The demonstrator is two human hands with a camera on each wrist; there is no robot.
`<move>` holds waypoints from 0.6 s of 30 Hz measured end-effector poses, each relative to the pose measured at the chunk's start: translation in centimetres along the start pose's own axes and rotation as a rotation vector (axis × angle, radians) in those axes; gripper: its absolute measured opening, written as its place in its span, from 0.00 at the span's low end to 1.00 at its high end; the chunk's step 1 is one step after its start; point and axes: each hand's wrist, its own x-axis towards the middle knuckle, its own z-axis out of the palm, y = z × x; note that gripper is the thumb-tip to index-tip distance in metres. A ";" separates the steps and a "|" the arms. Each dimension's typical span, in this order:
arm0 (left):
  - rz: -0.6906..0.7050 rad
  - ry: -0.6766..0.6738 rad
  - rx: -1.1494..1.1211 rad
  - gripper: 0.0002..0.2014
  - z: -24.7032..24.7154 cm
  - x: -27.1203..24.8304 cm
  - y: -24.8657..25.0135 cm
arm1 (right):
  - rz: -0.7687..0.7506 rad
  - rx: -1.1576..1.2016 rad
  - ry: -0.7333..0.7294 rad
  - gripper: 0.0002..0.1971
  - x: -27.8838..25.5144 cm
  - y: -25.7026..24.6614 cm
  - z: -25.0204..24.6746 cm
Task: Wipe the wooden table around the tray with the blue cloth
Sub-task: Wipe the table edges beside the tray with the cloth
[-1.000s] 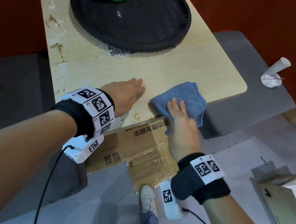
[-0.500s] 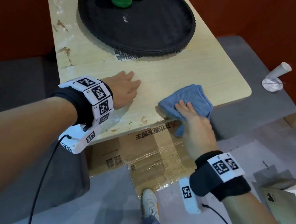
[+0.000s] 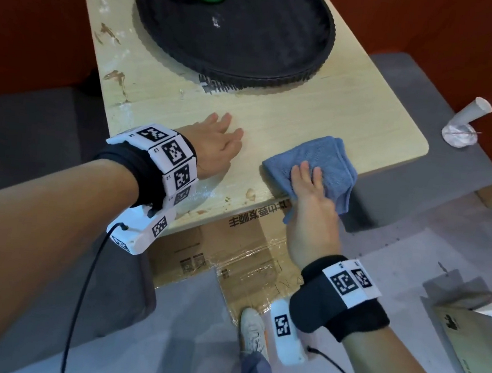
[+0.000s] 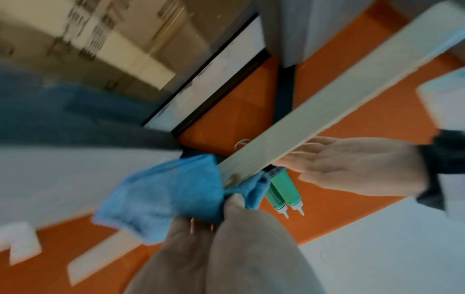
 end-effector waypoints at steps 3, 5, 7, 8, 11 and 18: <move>0.004 -0.027 0.001 0.26 0.1 -0.4 -0.3 | -0.086 -0.038 -0.084 0.43 -1.5 -1.4 0.5; 0.013 -0.030 0.019 0.26 0.3 -0.7 -0.6 | -0.115 0.006 -0.091 0.42 -1.3 -0.7 -0.4; 0.015 -0.040 0.038 0.26 0.2 -0.7 -0.7 | -0.043 0.068 -0.014 0.39 0.0 0.6 -1.2; 0.013 -0.045 0.042 0.26 0.2 -0.7 -0.7 | -0.006 0.074 0.022 0.38 0.6 1.0 -1.2; 0.016 -0.029 0.051 0.26 0.3 -0.6 -0.8 | 0.022 0.000 0.018 0.39 0.3 -0.7 -0.2; 0.020 -0.010 0.025 0.25 0.5 -0.5 -0.8 | -0.118 0.026 -0.086 0.43 -0.5 -0.2 -0.5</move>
